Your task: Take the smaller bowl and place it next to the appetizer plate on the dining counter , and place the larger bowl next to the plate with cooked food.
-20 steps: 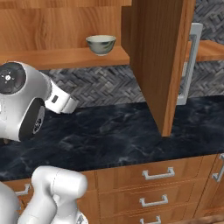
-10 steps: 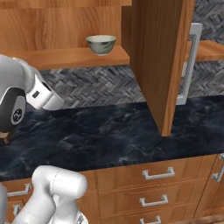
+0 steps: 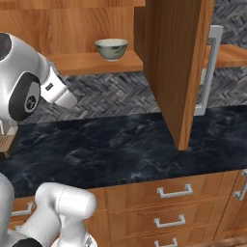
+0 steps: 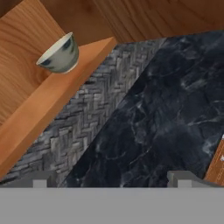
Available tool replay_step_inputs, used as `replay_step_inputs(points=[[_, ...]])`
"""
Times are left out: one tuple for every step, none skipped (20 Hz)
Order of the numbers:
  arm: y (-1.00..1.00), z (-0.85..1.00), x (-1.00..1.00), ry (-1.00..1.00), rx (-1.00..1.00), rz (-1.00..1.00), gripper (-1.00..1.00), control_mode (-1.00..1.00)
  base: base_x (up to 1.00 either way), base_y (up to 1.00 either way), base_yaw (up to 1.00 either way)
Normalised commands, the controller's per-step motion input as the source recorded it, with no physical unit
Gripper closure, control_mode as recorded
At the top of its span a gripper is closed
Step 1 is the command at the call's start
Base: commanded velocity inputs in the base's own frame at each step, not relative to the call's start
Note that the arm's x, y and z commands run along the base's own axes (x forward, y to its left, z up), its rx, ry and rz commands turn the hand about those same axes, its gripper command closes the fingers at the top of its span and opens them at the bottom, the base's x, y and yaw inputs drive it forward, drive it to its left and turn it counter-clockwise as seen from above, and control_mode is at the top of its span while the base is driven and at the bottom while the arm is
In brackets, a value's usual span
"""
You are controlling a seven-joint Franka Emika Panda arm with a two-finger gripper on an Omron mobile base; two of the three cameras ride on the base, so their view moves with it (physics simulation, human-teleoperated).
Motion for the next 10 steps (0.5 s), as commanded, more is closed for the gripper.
replay_step_inputs(points=[[-0.26,0.06,0.44,0.02,0.04,0.0,-1.0,-1.0,0.0,0.0,0.0],[-0.26,0.05,0.39,0.0,0.02,0.0,-1.0,-1.0,0.0,0.0,0.0],[-0.26,0.05,0.39,0.0,0.01,0.0,-1.0,-1.0,0.0,0.0,0.0],[-0.22,0.06,0.43,0.0,0.01,0.0,-1.0,-1.0,0.0,0.0,0.0],[-0.21,0.09,0.42,0.0,0.02,0.0,-1.0,-1.0,0.0,0.0,0.0],[-0.19,0.11,0.41,0.0,0.03,0.0,-1.0,-1.0,0.0,0.0,0.0],[-0.18,0.1,0.42,0.0,0.03,0.0,-1.0,-1.0,0.0,0.0,0.0],[-0.14,0.08,0.42,0.0,0.03,0.0,-1.0,-1.0,0.0,0.0,0.0],[-0.1,0.06,0.41,0.0,0.01,0.0,-1.0,-1.0,0.0,0.0,0.0],[-0.1,0.04,0.43,0.0,0.01,0.0,-1.0,-1.0,0.0,0.0,0.0]])
